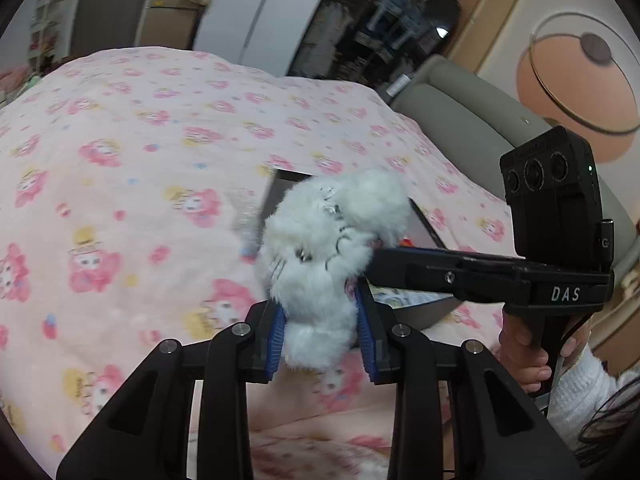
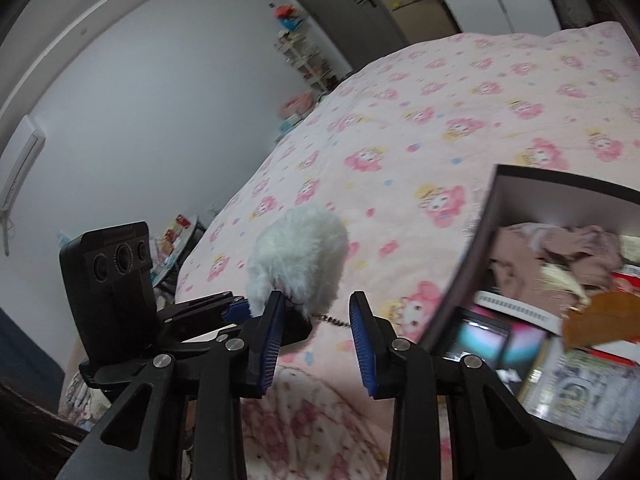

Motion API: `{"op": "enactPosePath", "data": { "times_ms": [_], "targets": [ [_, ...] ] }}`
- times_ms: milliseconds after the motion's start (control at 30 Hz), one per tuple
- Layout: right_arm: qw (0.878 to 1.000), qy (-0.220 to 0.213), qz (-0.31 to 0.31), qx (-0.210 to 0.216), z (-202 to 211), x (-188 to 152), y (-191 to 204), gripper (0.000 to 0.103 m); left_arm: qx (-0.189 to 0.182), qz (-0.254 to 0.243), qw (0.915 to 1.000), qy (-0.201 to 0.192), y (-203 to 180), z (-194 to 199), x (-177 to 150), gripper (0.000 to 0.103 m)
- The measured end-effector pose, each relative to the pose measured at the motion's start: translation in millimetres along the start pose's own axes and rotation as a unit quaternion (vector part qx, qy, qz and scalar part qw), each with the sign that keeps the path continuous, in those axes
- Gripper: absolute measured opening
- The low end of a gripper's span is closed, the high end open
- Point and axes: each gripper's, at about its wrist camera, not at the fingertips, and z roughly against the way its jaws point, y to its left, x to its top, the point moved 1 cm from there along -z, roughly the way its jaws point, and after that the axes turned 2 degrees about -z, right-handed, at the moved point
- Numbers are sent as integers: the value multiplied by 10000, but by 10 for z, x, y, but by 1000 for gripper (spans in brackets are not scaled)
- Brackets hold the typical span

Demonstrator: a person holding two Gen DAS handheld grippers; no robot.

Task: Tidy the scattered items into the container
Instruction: 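Lift the plush toy and carry it toward the black box, then lower the plush toy into the box and open the left gripper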

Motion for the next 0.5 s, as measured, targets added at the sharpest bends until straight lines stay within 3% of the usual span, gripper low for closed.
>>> {"op": "enactPosePath", "data": {
  "times_ms": [267, 400, 500],
  "targets": [
    [9968, -369, -214, -680, 660, -49, -555, 26, -383, -155, 9976, 553, -640, -720, 83, 31],
    [9904, -524, -686, -1078, 909, -116, -1014, 26, -630, -157, 9935, 937, -903, -1217, 126, 31],
    [9799, -592, -1173, -1503, 1047, -211, -1371, 26, -606, -167, 9893, 1313, -1028, -1588, 68, 31]
  ]
}}
